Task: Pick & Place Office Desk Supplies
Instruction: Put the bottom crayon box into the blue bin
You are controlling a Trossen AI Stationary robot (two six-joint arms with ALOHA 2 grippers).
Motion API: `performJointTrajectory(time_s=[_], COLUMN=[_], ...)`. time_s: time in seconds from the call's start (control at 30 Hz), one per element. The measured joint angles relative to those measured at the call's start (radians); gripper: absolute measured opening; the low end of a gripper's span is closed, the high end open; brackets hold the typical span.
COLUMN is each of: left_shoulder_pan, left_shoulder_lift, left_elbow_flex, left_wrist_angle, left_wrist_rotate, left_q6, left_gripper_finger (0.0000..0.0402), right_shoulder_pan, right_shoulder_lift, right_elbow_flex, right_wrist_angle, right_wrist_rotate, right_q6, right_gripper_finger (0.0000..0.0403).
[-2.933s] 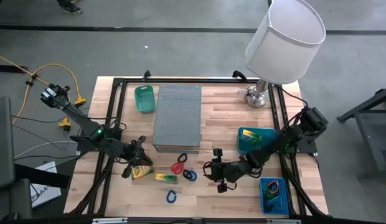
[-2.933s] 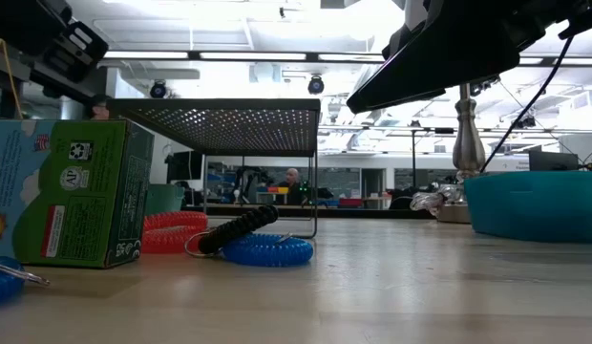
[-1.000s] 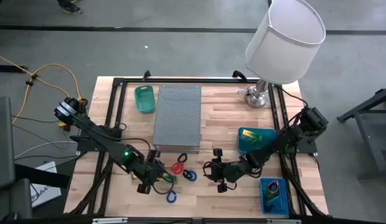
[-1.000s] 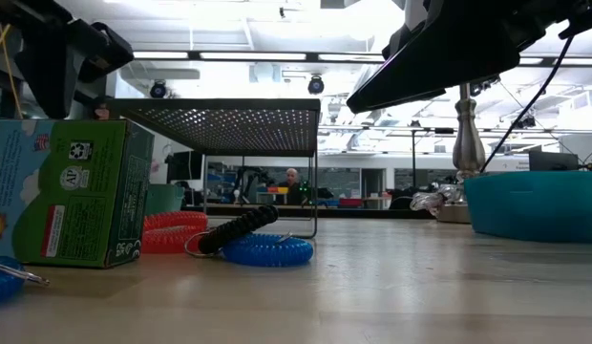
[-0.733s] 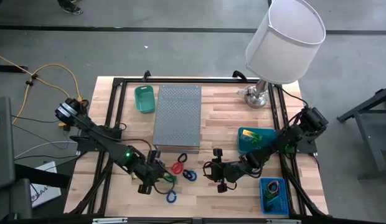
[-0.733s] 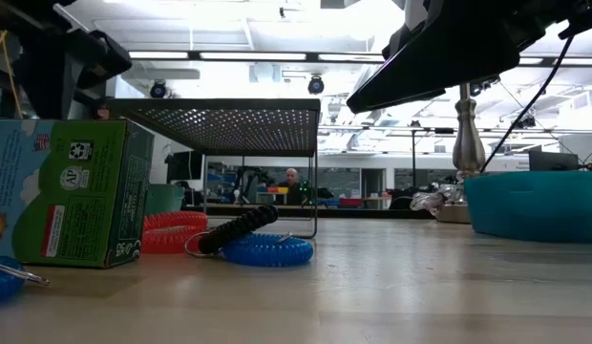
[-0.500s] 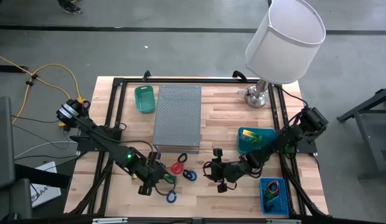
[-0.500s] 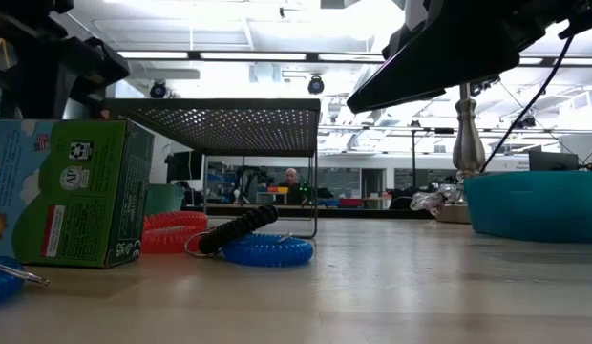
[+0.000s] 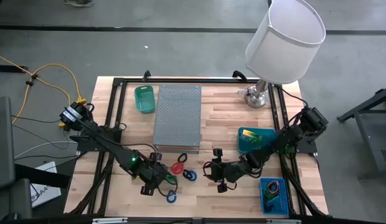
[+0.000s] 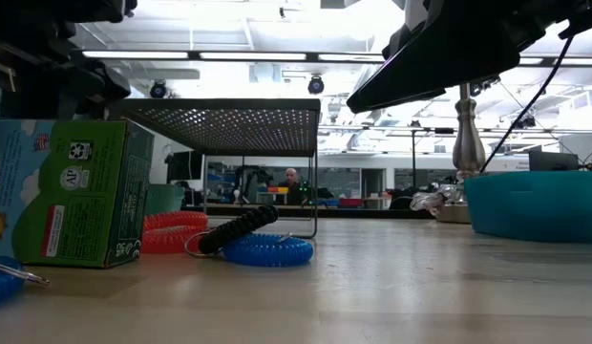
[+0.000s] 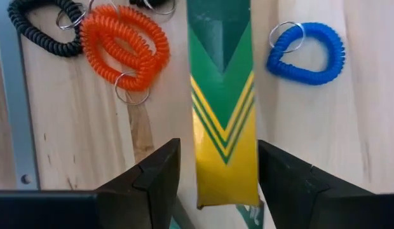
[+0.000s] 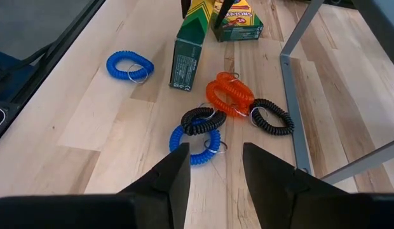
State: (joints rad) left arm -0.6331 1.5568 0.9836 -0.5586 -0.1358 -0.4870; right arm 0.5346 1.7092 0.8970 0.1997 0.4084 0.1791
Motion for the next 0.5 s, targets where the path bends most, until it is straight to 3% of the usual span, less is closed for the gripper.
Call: performJointTrajectory(time_s=[0.27,0.5], left_shoulder_pan=[0.0,0.0], left_shoulder_lift=[0.011,0.011], left_elbow_flex=[0.0,0.0], left_wrist_angle=[0.006,0.008], left_wrist_rotate=[-0.005,-0.004], left_q6=[-0.012,-0.02], left_gripper_finger=[0.0182,0.0132], right_shoulder_pan=[0.0,0.0], right_shoulder_lift=[0.0,0.0], right_elbow_flex=[0.0,0.0], right_wrist_angle=[0.0,0.0], right_wrist_rotate=[0.0,0.0], right_q6=[0.0,0.0], right_gripper_finger=[0.0133,0.0133])
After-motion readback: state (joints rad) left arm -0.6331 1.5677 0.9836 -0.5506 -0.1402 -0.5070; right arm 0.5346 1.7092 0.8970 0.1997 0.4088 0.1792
